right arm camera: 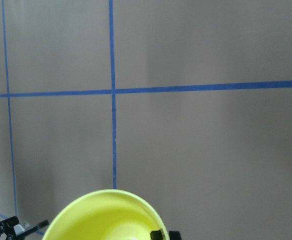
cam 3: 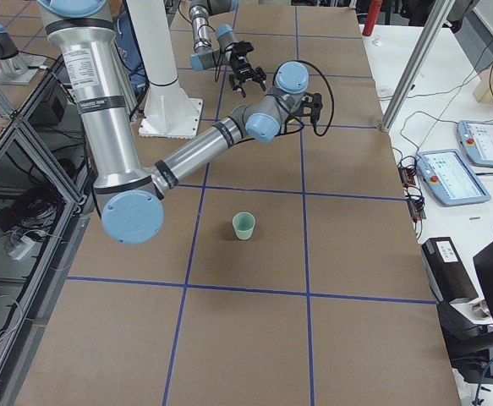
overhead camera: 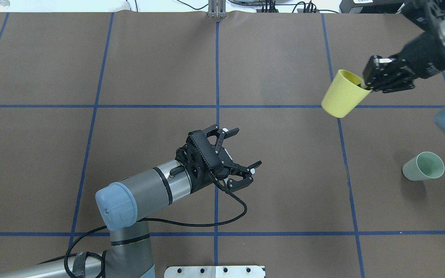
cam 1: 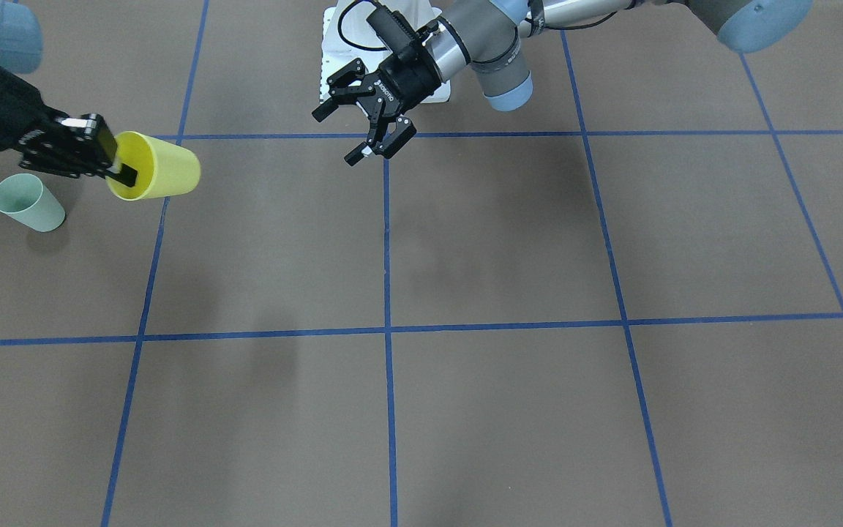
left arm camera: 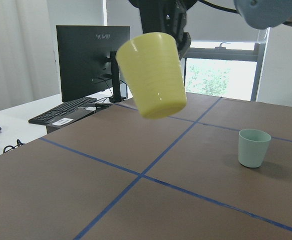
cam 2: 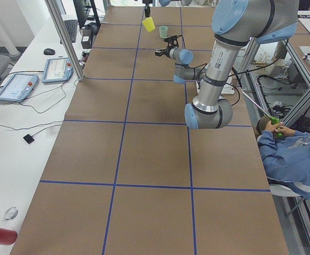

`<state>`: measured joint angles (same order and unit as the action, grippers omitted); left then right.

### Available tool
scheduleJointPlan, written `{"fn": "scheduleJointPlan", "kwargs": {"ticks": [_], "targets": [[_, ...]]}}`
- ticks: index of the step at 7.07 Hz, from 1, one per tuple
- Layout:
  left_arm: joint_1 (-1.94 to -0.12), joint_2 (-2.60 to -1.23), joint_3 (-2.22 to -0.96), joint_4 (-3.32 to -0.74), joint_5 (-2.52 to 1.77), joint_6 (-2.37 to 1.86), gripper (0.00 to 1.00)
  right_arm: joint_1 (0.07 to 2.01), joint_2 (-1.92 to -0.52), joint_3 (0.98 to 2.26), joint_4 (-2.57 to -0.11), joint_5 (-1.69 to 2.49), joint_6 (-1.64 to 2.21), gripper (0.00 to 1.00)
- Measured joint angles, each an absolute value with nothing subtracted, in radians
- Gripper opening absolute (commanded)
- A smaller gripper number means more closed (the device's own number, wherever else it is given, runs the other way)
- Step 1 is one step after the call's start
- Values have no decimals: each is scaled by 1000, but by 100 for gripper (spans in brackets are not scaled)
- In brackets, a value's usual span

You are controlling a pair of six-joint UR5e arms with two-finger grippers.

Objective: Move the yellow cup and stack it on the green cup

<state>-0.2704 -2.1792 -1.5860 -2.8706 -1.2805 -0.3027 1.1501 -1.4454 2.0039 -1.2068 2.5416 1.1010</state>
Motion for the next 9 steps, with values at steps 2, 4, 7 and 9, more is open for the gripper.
{"fn": "scheduleJointPlan", "kwargs": {"ticks": [2, 4, 7, 9], "targets": [[-281, -2175, -1580, -2876, -1175, -335, 99, 1190, -1753, 2186, -1188, 2384, 1093, 0], [-356, -2152, -1525, -2834, -1097, -461, 99, 1205, -1961, 2249, -1081, 2276, 1091, 0], [-488, -2125, -1472, -2688, -1213, -714, 99, 1201, -2030, 2128, -880, 2192, 1088, 0], [-503, -2103, -1468, -2670, -1234, -750, 99, 1170, -2009, 2033, -798, 2138, 1088, 0]]}}
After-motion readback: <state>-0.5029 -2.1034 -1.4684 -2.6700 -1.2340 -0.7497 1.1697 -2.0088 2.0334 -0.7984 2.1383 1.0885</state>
